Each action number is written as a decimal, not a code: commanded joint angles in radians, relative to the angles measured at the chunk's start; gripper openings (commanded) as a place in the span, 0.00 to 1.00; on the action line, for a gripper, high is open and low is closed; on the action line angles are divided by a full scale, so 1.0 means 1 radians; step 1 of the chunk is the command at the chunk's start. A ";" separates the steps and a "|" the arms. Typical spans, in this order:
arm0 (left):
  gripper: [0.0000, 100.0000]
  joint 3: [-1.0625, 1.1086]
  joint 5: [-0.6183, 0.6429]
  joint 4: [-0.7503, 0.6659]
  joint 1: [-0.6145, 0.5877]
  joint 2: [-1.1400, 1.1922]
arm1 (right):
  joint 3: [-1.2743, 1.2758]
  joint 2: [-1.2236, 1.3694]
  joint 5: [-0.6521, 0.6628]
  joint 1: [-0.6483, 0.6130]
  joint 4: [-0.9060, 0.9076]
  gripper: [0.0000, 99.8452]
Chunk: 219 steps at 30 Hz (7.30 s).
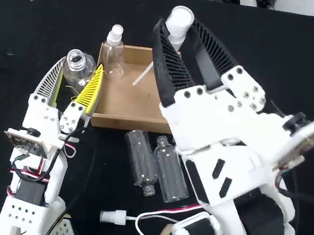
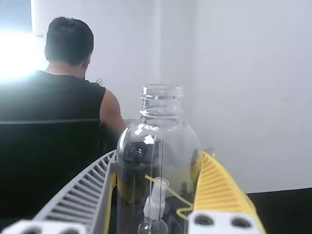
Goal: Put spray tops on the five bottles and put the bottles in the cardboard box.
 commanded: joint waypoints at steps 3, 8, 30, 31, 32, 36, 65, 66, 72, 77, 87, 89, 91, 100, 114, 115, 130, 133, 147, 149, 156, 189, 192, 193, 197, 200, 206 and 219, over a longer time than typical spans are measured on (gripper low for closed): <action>0.03 0.024 0.006 0.054 0.012 -0.005 | -0.016 0.015 0.003 -0.012 -0.021 0.01; 0.03 0.024 0.006 0.054 0.012 -0.005 | -0.157 0.130 0.003 -0.012 0.120 0.01; 0.03 0.024 0.006 -0.052 0.012 -0.005 | -0.013 0.183 -0.005 -0.158 -0.164 0.01; 0.03 0.024 0.006 -0.052 0.012 -0.003 | -0.013 0.183 -0.005 -0.158 -0.169 0.01; 0.03 0.024 0.006 -0.052 0.012 0.002 | -0.015 0.183 -0.005 -0.158 -0.170 0.01; 0.03 0.024 0.006 0.020 0.007 0.000 | -0.016 0.182 -0.005 -0.160 -0.172 0.01; 0.03 0.024 0.006 0.074 0.012 -0.005 | 0.024 0.371 0.166 -0.232 -0.488 0.01; 0.03 0.024 0.006 0.074 0.012 -0.005 | 0.015 0.371 0.167 -0.233 -0.485 0.01; 0.03 0.024 0.006 0.071 0.012 -0.005 | -0.038 0.372 0.169 -0.235 -0.482 0.01; 0.03 0.024 0.006 0.071 0.012 -0.005 | -0.048 0.371 0.166 -0.235 -0.482 0.01; 0.03 0.024 0.006 0.069 0.012 -0.005 | -0.154 0.371 0.164 -0.244 -0.281 0.01; 0.03 0.024 0.006 0.069 0.012 -0.005 | -0.151 0.372 0.170 -0.258 -0.265 0.01; 0.03 0.024 0.006 0.069 0.012 -0.005 | -0.133 0.377 0.167 -0.262 -0.261 0.01; 0.03 0.024 0.006 0.069 0.012 -0.005 | 0.001 0.377 0.170 -0.262 -0.333 0.01; 0.03 0.024 0.005 0.069 0.012 -0.005 | 0.077 0.371 0.172 -0.342 -0.195 0.05; 0.03 0.024 0.005 0.069 0.012 -0.005 | 0.070 0.371 0.172 -0.344 -0.172 0.08; 0.03 0.024 0.003 0.069 0.005 -0.005 | -0.038 0.369 0.172 -0.338 -0.032 0.13; 0.03 0.024 0.003 0.069 0.007 -0.005 | -0.104 0.369 0.172 -0.338 0.051 0.13; 0.03 0.024 0.005 0.072 0.010 -0.005 | -0.275 0.185 0.172 -0.230 0.391 0.05; 0.03 0.024 0.006 0.072 0.010 -0.005 | -0.254 0.166 0.172 -0.181 0.422 0.02; 0.03 0.024 0.005 0.074 0.010 -0.005 | -0.094 0.124 0.172 0.002 0.446 0.02; 0.03 0.024 0.002 0.404 0.001 -0.003 | 1.164 -0.387 0.242 0.296 -0.157 0.02; 0.03 0.024 0.018 0.253 -0.096 0.005 | 1.187 -0.398 0.236 0.292 -0.158 0.02; 0.03 0.024 0.055 0.196 -0.137 0.006 | 1.188 -0.401 0.236 0.290 -0.158 0.02; 0.03 0.024 0.275 0.052 -0.219 0.006 | 1.191 -0.410 0.235 0.290 -0.158 0.02; 0.03 0.024 0.296 0.046 -0.206 0.006 | 1.191 -0.409 0.235 0.288 -0.158 0.02; 0.03 -0.007 0.296 -0.014 -0.180 0.014 | 1.198 -0.410 0.235 0.288 -0.158 0.02; 0.03 -0.357 0.296 -0.135 -0.188 0.689 | 1.199 -0.410 0.239 0.288 -0.158 0.02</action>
